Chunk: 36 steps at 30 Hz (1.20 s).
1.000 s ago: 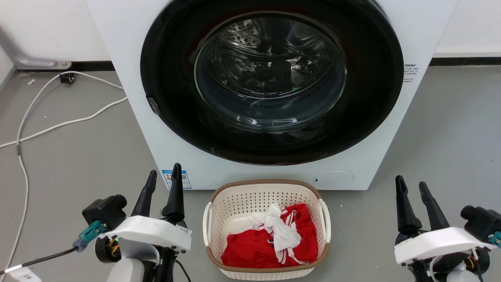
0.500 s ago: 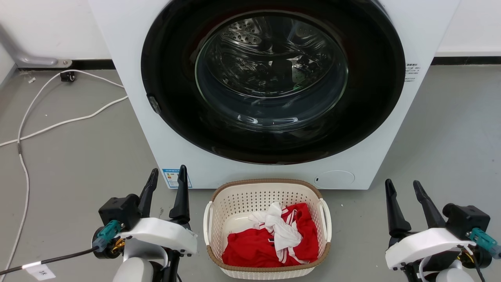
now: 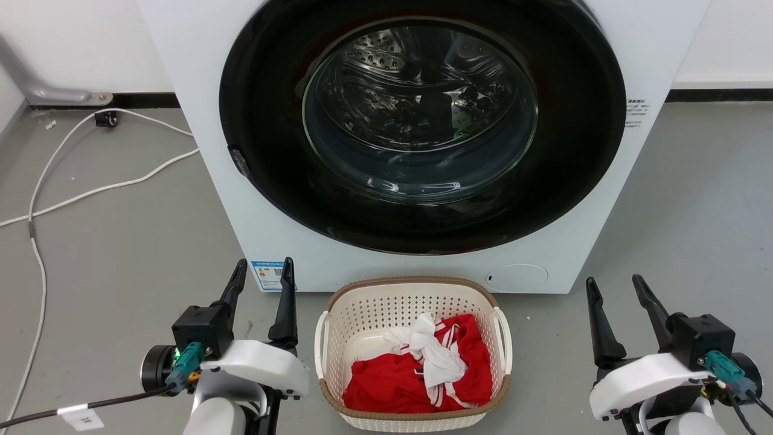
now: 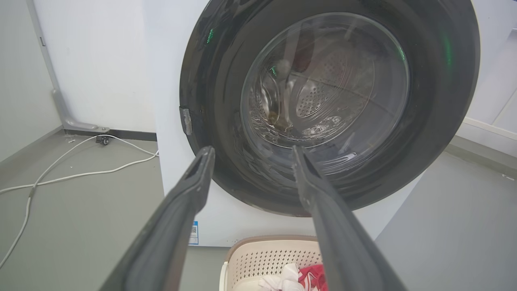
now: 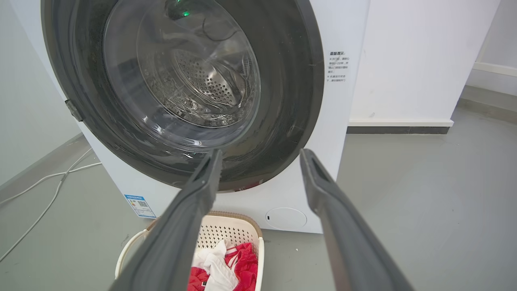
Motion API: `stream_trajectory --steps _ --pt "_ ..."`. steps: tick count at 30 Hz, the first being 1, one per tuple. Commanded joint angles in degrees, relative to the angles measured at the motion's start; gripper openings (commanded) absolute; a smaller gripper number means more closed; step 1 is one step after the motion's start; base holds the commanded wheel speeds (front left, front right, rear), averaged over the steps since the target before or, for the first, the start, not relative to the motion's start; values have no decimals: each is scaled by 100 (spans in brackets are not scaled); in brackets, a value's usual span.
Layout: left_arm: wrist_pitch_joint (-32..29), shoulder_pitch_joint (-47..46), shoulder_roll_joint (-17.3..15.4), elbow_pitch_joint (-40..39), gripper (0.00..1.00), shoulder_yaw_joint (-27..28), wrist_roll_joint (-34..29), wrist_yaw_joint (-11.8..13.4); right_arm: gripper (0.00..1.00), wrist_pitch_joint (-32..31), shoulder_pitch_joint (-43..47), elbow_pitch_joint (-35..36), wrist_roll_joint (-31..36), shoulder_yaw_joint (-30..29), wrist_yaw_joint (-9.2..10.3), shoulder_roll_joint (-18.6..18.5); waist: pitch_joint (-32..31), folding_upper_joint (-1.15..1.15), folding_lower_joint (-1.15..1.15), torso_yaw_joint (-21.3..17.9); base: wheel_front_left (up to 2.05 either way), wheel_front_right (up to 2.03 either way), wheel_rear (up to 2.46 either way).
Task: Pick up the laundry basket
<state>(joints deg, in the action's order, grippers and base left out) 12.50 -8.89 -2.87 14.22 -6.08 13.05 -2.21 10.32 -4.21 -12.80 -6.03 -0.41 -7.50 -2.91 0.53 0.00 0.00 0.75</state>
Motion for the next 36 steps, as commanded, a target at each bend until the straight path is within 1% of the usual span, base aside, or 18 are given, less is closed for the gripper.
stream_trajectory --steps 1,18,23,36 --pt "50 -106 -17 -6 100 -11 -105 30 100 41 -69 50 133 11 2 1 5 0 0 -1 0 0 0" --pt "234 -109 -11 116 100 -45 -776 75 100 55 26 234 834 33 2 4 6 0 0 -7 0 0 0" --pt "281 -80 -9 129 100 -41 -941 138 100 52 78 292 994 36 2 5 -6 0 0 -3 0 0 0" --pt "272 -72 -5 137 100 0 -859 155 100 -57 108 383 848 8 2 5 15 0 0 4 0 0 0"
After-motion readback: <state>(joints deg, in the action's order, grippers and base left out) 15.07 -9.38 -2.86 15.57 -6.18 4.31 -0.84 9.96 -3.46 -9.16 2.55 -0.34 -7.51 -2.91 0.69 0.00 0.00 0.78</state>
